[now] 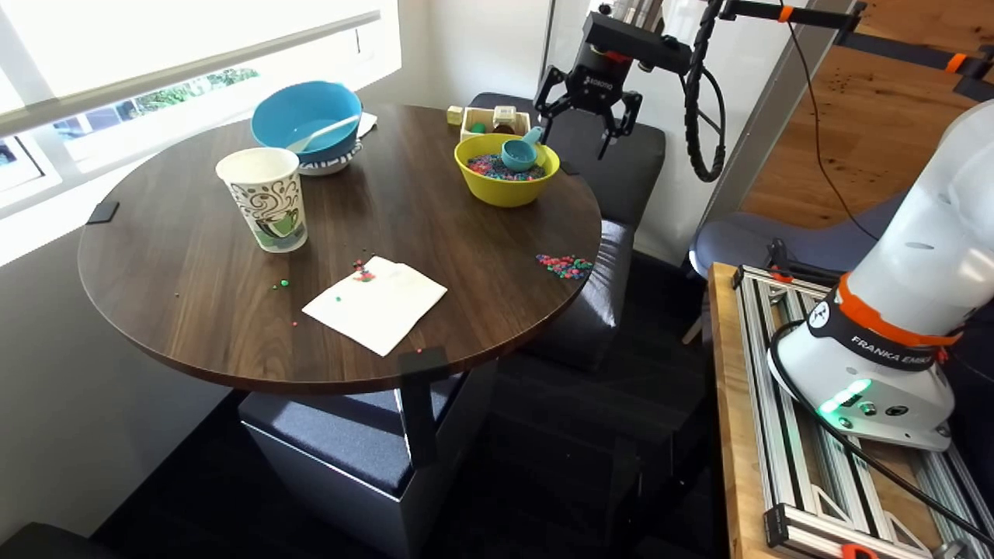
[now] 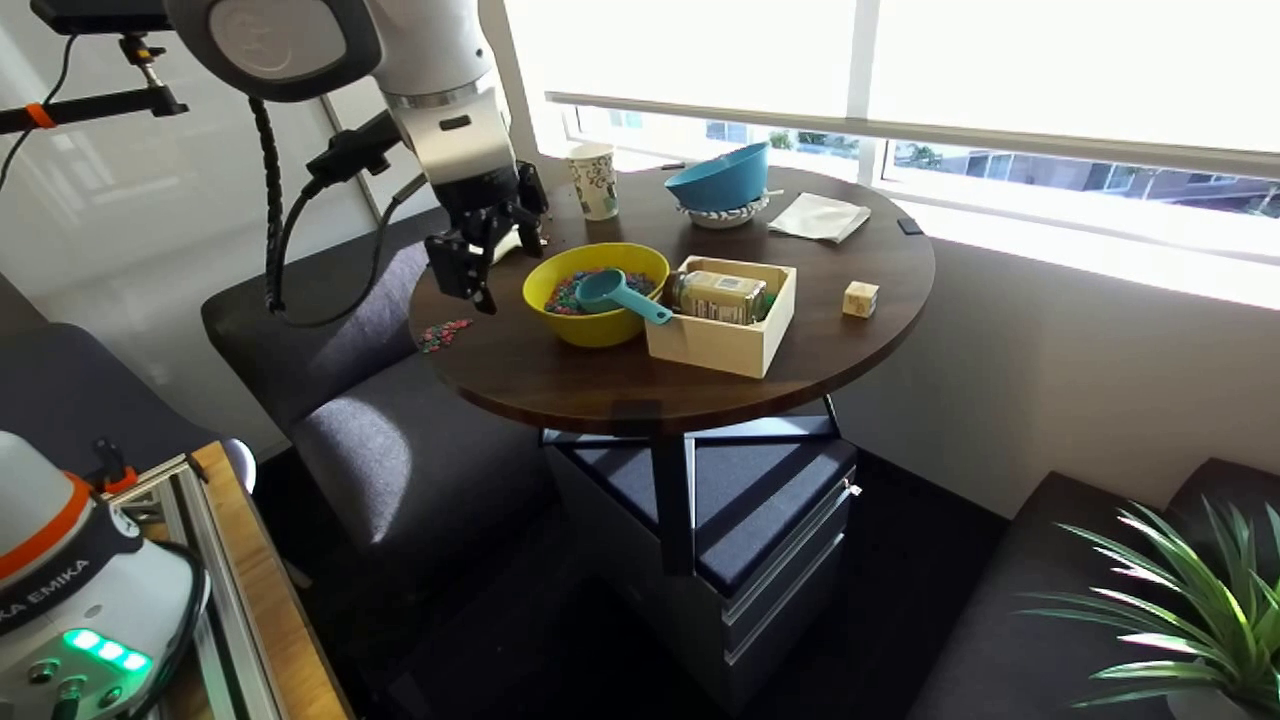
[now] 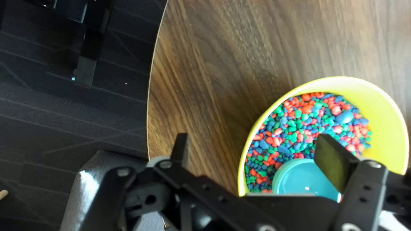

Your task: Move the yellow bowl to the left side of the table

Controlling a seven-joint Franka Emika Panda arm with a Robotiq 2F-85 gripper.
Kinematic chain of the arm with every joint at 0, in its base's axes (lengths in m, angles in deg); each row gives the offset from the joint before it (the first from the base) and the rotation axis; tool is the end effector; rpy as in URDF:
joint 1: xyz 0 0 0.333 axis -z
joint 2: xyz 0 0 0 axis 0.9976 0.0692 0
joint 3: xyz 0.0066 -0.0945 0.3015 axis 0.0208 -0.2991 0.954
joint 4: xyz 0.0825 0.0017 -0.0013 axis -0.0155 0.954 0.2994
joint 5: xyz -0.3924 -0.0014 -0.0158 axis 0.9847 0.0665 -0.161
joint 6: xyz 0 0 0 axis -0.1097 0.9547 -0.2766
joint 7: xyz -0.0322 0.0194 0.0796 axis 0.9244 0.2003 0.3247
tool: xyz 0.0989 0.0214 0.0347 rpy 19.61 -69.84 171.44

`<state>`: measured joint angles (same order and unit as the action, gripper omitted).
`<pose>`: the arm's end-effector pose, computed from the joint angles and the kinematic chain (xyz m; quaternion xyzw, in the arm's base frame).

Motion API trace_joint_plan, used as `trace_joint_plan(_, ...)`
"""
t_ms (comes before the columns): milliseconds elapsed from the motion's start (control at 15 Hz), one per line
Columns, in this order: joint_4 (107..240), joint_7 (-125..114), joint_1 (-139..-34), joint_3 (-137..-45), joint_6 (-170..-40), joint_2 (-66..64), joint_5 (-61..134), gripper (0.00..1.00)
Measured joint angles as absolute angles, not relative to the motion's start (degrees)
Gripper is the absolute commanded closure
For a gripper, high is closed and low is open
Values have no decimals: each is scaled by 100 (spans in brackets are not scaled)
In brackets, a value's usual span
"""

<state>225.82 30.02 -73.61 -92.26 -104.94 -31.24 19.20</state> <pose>0.4245 -0.1301 0.3697 -0.8266 0.5522 -0.0078 0.1086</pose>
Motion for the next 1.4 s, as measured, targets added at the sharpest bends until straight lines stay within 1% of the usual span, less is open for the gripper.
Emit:
trace_joint_plan(67, 22585, 2966, -7362, -9241, -10510, -3041, 1872, 7)
trace_joint_plan(133, 22588, 2930, -7362, -9250, -10554, -2947, 1811, 21)
trace_joint_plan(267, 22589, 2881, -7373, -9257, -10715, -2756, 1659, 41)
trace_joint_plan(333, 22589, 2862, -7391, -9263, -10812, -2670, 1574, 46)
trace_joint_plan(400, 22587, 2839, -7412, -9269, -10902, -2588, 1480, 49)
trace_joint_plan(467, 22584, 2821, -7430, -9272, -10979, -2521, 1400, 57)
trace_joint_plan(533, 22582, 2812, -7448, -9273, -11056, -2455, 1325, 60)
trace_joint_plan(600, 22579, 2806, -7465, -9274, -11119, -2396, 1265, 68)
trace_joint_plan(667, 22571, 2805, -7481, -9274, -11167, -2338, 1218, 73)
trace_joint_plan(733, 22561, 2805, -7496, -9274, -11234, -2287, 1183, 84)
trace_joint_plan(867, 22535, 2804, -7526, -9274, -11342, -2192, 1131, 98)
trace_joint_plan(933, 22509, 2805, -7541, -9274, -11387, -2155, 1110, 100)
trace_joint_plan(1000, 22495, 2805, -7550, -9274, -11440, -2131, 1088, 98)
trace_joint_plan(1400, 22472, 2801, -7578, -9282, -11691, -2105, 1080, 97)
